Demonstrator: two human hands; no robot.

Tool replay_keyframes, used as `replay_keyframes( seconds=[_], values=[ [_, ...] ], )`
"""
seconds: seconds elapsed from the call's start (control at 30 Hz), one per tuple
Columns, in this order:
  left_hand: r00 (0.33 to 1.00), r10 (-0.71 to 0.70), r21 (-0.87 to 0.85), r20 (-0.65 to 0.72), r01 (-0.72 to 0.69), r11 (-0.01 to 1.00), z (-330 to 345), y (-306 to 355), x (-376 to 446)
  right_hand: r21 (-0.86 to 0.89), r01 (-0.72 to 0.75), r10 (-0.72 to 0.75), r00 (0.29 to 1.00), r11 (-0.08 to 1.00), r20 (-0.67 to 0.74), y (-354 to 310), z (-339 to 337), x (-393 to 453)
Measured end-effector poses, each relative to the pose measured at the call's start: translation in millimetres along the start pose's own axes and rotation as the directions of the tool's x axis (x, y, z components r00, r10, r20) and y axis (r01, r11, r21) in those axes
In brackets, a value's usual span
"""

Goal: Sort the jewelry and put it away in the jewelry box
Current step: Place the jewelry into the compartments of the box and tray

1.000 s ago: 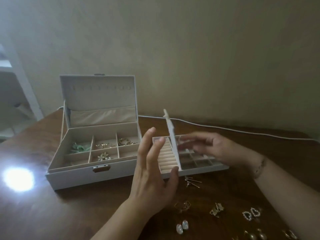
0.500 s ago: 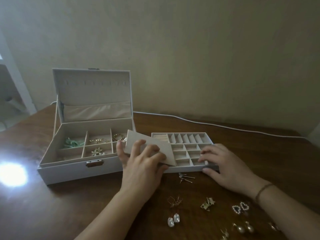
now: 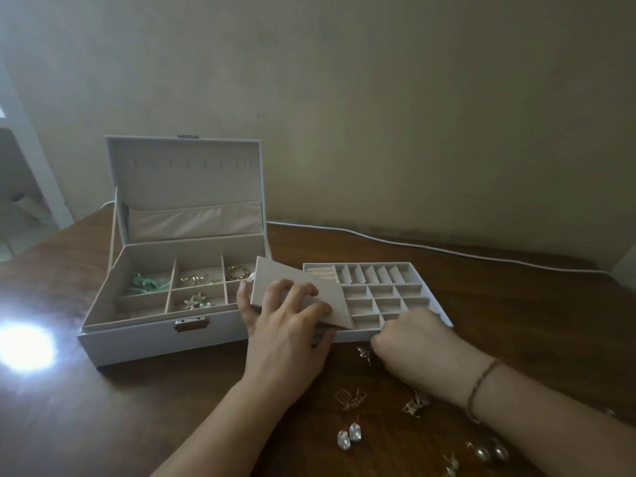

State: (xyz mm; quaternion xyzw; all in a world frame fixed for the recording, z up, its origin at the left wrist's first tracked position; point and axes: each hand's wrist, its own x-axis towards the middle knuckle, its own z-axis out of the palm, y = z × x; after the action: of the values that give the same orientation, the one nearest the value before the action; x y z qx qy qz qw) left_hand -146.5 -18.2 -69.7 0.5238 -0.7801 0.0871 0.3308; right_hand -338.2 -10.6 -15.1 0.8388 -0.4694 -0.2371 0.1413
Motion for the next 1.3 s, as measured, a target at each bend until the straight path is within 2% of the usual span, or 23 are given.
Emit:
replay_keyframes(
  seconds=[0.1, 0.27, 0.43, 0.53, 0.6, 0.67, 1.0, 1.2, 1.3],
  values=[
    [1.0, -0.008, 0.006, -0.001, 0.008, 1.0, 0, 0, 1, -0.051, 0.058, -0.054, 0.996, 0.997, 0.064, -3, -6, 11],
    [0.999, -0.022, 0.015, 0.027, 0.022, 1.0, -2, 1, 1, -0.049, 0.067, -0.065, 0.997, 0.997, 0.034, -1, -11, 9],
    [1.0, -0.016, 0.015, 0.019, 0.016, 1.0, -2, 0, 0, 0.073, 0.079, -0.083, 0.995, 0.994, 0.058, 11, -15, -9],
    [1.0, -0.011, 0.002, 0.016, 0.011, 1.0, -1, -1, 0, 0.263, -0.01, 0.015, 1.0, 0.965, -0.017, 29, -15, -12],
    [1.0, -0.012, -0.006, 0.014, 0.012, 1.0, -1, 0, 1, 0.295, -0.093, 0.134, 0.983, 0.951, -0.123, 47, -15, 0],
    [1.0, -0.012, -0.011, 0.009, 0.012, 1.0, -2, 1, 0, 0.33, -0.148, 0.213, 0.962, 0.932, -0.17, 60, -14, 19],
    [1.0, -0.006, -0.029, 0.002, 0.006, 1.0, -3, 3, 0, 0.337, -0.14, 0.181, 0.979, 0.931, -0.094, 64, -8, 89],
    [1.0, -0.007, -0.023, 0.006, 0.008, 1.0, -1, 2, 1, 0.386, -0.145, 0.186, 0.98, 0.911, -0.071, 66, -2, 66],
    [1.0, -0.01, -0.025, 0.015, 0.01, 1.0, -1, 1, 1, 0.524, -0.107, 0.216, 0.965, 0.845, -0.152, 64, -1, 31]
  ],
)
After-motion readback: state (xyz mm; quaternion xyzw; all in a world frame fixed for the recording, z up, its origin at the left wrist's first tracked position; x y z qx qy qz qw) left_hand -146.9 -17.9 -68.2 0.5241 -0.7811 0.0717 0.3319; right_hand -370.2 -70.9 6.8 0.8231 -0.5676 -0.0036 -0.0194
